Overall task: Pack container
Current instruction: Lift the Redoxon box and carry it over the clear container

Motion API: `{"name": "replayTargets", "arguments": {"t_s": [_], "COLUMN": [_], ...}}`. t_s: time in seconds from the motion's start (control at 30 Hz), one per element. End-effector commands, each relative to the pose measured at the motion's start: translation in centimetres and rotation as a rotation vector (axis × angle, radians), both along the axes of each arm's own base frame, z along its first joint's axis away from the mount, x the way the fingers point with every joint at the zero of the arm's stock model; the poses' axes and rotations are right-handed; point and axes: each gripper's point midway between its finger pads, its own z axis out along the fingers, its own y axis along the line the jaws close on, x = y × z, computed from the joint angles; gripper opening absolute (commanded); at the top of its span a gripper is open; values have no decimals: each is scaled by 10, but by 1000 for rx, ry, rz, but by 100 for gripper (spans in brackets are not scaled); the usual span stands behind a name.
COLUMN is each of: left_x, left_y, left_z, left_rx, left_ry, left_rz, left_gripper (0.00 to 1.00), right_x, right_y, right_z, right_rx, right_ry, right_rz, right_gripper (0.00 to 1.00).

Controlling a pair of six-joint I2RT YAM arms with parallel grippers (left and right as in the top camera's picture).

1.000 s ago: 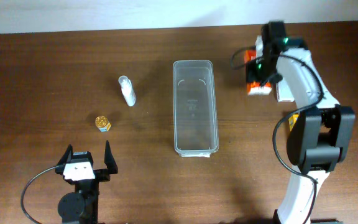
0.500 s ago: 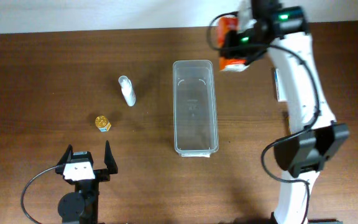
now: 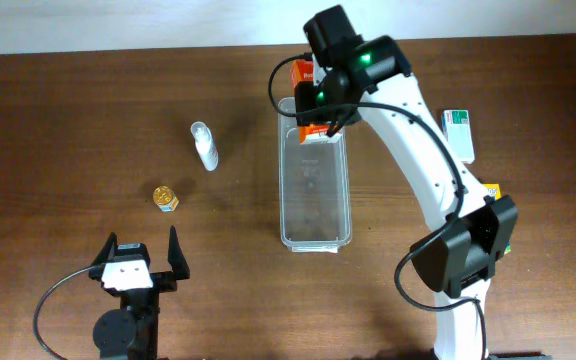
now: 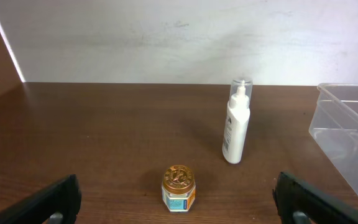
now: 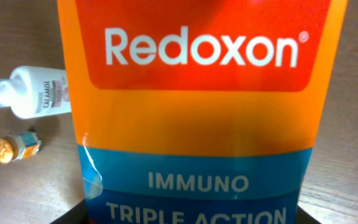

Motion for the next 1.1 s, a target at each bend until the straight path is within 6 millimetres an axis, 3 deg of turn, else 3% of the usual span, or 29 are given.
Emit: {"name": "replayTargets", "arguments": {"t_s": [0.0, 0.33, 0.5, 0.9, 1.07], "left_x": [0, 0, 0, 0, 0], "left_y": [2, 2, 2, 2, 2], "left_z": [-2, -2, -2, -2, -2], "left_rx": [16, 16, 16, 16, 16], "left_ry": [-1, -1, -1, -1, -1], "left_rz": [9, 9, 9, 9, 9], "left_gripper": [100, 99, 99, 100, 100], "right_x": [0, 13, 5, -23, -28], "right_y": [6, 14, 12, 36, 37], "right_z": [-26, -57, -79, -99, -104], "right_rx": [-13, 18, -5, -20, -41], "right_ry": [27, 7, 56, 116, 121], "right_rz": [-45, -93, -97, -67, -63], "right_gripper": [54, 54, 55, 59, 59]}}
